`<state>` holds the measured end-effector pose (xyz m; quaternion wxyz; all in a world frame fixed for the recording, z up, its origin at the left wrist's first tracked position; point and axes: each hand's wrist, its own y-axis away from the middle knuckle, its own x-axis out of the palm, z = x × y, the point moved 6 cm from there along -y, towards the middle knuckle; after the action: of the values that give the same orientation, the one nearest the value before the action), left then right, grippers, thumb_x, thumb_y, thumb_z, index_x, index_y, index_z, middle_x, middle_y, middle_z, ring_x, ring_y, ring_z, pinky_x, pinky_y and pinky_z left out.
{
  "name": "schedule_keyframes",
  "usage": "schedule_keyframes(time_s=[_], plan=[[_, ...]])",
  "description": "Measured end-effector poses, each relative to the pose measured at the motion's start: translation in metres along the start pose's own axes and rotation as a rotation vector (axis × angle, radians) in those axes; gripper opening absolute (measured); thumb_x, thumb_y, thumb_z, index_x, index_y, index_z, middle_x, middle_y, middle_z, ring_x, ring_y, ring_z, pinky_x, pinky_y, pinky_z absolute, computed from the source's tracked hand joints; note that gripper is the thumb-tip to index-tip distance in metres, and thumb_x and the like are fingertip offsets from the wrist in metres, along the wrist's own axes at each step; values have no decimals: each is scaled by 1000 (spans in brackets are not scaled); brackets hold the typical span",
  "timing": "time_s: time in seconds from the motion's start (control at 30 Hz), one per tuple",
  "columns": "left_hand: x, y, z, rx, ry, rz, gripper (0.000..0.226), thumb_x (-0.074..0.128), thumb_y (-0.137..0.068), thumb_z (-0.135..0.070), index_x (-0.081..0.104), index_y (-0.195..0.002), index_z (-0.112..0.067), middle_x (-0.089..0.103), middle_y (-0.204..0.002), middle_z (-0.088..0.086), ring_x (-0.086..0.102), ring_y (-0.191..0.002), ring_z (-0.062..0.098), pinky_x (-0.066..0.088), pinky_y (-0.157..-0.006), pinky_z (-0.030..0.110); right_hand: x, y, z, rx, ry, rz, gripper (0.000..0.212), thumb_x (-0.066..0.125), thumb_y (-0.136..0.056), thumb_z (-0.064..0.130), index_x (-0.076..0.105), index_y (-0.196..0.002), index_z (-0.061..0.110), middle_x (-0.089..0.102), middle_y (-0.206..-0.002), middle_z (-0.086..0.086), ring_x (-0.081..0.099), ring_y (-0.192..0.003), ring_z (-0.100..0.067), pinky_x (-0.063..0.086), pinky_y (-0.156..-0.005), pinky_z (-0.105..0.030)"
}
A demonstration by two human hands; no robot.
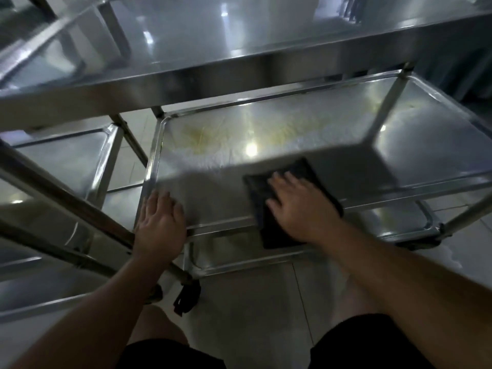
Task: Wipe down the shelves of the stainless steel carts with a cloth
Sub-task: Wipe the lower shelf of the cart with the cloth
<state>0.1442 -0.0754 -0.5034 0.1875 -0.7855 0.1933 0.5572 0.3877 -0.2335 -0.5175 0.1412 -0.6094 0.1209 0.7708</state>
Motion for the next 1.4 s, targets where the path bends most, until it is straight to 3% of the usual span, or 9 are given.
schedule_keyframes(time_s=[0.17, 0.33, 0.7, 0.83, 0.93, 1.1, 1.2, 1.33, 1.4], plan=[[12, 5, 8, -99, -37, 58, 61, 27, -114, -36, 29, -162, 0, 15, -172, 28, 2, -162, 42, 2, -132, 52, -48, 4, -183, 514, 19, -50, 67, 31, -105, 49, 31, -159, 9, 27, -169, -15, 26, -153, -37, 24, -124, -53], [14, 4, 8, -108, -91, 6, 70, 20, -110, -47, 20, -166, -4, 15, -174, 20, 6, -163, 34, 7, -132, 48, -38, -22, -179, 744, -26, -1, 72, 13, -103, 51, 7, -166, 15, 0, -175, -3, -1, -160, -31, 2, -129, -50], [24, 1, 16, -96, -180, -22, 69, 16, -109, -45, 24, -166, -6, 21, -173, 17, 10, -163, 30, 7, -132, 46, 27, -110, 115, -22, 18, 98, 90, 14, -95, 76, 6, -167, 23, -1, -175, -2, -5, -161, -25, -1, -129, -47], [25, 4, 16, -73, -192, -30, 73, 14, -104, -42, 27, -165, -3, 24, -172, 19, 14, -162, 32, 10, -132, 47, 30, -102, 103, -153, 76, 141, 100, 10, -84, 92, -1, -166, 36, -7, -174, 2, -10, -160, -23, -6, -128, -46], [26, 3, 16, -76, -177, -36, 73, 16, -103, -42, 28, -164, -4, 25, -172, 19, 15, -162, 32, 11, -132, 48, 20, -86, 57, -83, 65, 117, 101, 7, -83, 93, 2, -166, 36, -6, -174, 5, -8, -160, -19, -2, -129, -46], [22, 4, 16, -95, -171, -1, 76, 12, -101, -44, 23, -166, -7, 20, -174, 15, 10, -163, 28, 8, -132, 46, 2, -59, -9, 126, 1, 60, 76, 15, -103, 68, 10, -167, 28, 2, -175, 5, -1, -160, -19, 3, -130, -44], [18, 5, 13, -110, -160, 21, 73, 17, -103, -42, 20, -167, -6, 17, -175, 16, 7, -163, 28, 6, -132, 45, 5, -43, 11, 101, -36, 78, 71, 19, -106, 58, 13, -167, 23, 4, -175, 3, 0, -160, -20, 2, -130, -42], [15, 5, 10, -111, -161, 46, 68, 27, -108, -37, 18, -167, -5, 14, -175, 17, 5, -163, 29, 5, -132, 45, 21, -10, 71, -88, -27, 91, 95, 14, -92, 80, 14, -166, 21, 5, -173, 6, 1, -160, -19, 3, -130, -41], [16, 5, 9, -111, -162, 59, 68, 27, -108, -37, 17, -167, -5, 13, -175, 17, 5, -163, 29, 5, -132, 45, 29, -1, 90, -188, 25, 73, 92, 29, -93, 76, 14, -166, 22, 9, -173, 5, 3, -160, -18, 3, -130, -39]])
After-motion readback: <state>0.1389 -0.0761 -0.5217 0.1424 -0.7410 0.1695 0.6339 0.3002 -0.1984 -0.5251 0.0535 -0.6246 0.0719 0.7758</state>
